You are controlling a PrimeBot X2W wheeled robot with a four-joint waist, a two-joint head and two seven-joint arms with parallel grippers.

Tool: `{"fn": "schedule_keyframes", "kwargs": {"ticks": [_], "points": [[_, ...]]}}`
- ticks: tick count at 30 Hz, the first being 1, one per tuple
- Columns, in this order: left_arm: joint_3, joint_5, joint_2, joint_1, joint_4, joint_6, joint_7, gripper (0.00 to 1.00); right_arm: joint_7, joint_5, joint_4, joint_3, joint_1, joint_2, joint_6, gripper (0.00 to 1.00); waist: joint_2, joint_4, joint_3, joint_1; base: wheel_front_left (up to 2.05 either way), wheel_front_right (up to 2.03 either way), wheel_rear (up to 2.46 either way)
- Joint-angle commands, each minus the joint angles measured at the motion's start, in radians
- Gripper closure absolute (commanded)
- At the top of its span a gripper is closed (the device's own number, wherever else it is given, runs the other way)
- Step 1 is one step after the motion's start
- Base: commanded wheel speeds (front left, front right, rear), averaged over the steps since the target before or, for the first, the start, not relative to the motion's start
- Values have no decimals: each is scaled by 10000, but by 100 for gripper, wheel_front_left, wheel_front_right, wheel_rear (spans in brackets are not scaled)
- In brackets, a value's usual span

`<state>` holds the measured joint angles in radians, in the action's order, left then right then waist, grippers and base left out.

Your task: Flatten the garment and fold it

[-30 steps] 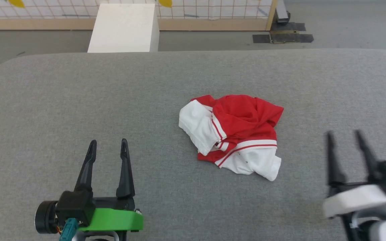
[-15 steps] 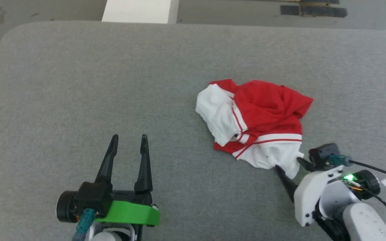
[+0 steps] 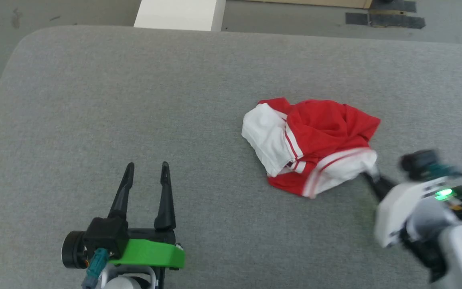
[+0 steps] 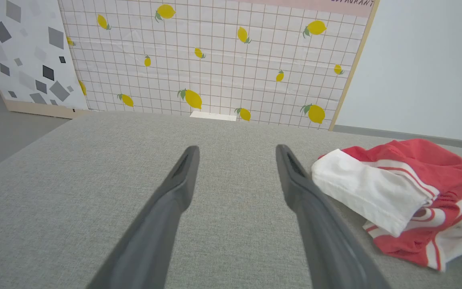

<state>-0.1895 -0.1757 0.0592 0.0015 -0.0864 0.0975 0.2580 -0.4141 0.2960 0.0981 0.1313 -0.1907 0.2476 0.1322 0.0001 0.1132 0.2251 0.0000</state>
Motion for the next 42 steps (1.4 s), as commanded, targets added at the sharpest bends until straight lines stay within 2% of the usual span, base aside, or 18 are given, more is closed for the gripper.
{"fn": "schedule_keyframes", "kwargs": {"ticks": [1, 7, 12, 14, 15, 16, 17, 22, 26, 30, 35, 42], "points": [[73, 22, -62, 93, 5, -45, 37, 0, -63, 116, -300, -456, -121, 150, -15, 100, -1, -184, -173, 0, 0, 0, 0], [200, 37, -76, 259, -48, -174, 37, 0, -814, 236, -1274, -2980, 672, 471, -15, 100, -1, -297, -230, 0, 0, 0, 0], [215, 84, -81, 231, -4, -290, 37, 0, -1331, -774, -1349, -5007, 1620, 419, -15, 100, -1, -190, -133, 0, 0, 0, 0], [202, 108, -83, 227, 47, -313, 38, 0, -1307, -1290, -1142, -5393, 1828, 408, -15, 100, -1, -138, -90, 0, 0, 0, 0], [197, 120, -83, 221, 72, -326, 38, 0, -1156, -1463, -1010, -5566, 1806, 328, -15, 87, -1, -126, -75, 0, 0, 0, 0], [197, 124, -84, 216, 86, -333, 38, 0, -976, -1601, -900, -5708, 1733, 236, -15, 41, -1, -121, -65, 0, 0, 0, 0], [203, 126, -84, 211, 103, -336, 38, 0, -791, -1801, -739, -5768, 1650, 153, -15, 0, -1, -119, -59, 0, 0, 0, 0], [191, 107, -86, 222, 210, -339, 38, 0, -114, -1915, -546, -5326, 1067, -169, -15, 0, -1, -150, -144, 0, 0, 0, 0], [140, 39, -87, 216, 239, -316, 38, 0, 150, -1636, -1160, -4646, 569, -83, -15, 0, -1, -168, -221, 0, 0, 0, 0], [47, -39, -88, 170, 243, -280, 38, 0, -322, -995, -1856, -3401, 311, 209, -15, 0, -1, -112, -234, 0, 0, 0, 0], [-36, -157, -88, 125, 214, -229, 38, 0, -1420, 50, -2598, -1642, 313, 683, -15, 0, -1, 65, -109, 0, 0, 0, 0], [-158, -250, -89, -16, 206, -192, 38, 0, -1630, 265, -1975, -45, -14, 1464, -15, 0, -1, 444, 224, 0, 0, 0, 0]]}}
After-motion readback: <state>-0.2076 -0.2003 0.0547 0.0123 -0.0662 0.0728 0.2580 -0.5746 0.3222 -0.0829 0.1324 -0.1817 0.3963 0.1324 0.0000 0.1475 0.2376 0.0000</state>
